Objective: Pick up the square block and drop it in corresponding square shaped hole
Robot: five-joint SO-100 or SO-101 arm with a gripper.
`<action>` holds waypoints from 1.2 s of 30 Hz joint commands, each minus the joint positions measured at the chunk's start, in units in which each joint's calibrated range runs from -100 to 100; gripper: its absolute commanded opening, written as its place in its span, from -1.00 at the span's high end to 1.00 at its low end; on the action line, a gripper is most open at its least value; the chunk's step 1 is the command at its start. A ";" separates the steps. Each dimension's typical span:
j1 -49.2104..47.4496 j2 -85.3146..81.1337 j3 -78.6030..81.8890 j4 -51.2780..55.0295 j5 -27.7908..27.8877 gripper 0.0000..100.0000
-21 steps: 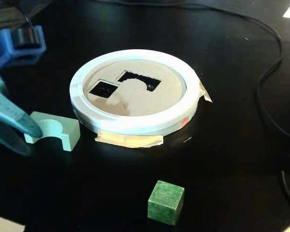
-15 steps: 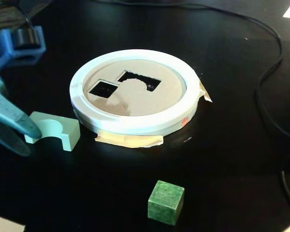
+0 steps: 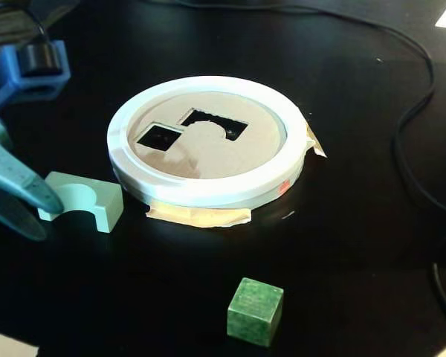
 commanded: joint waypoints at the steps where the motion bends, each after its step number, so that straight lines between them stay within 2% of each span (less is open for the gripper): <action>1: 0.15 -0.17 0.59 -1.48 0.20 -0.82; 36: -1.35 -1.33 0.13 -2.78 0.20 -0.82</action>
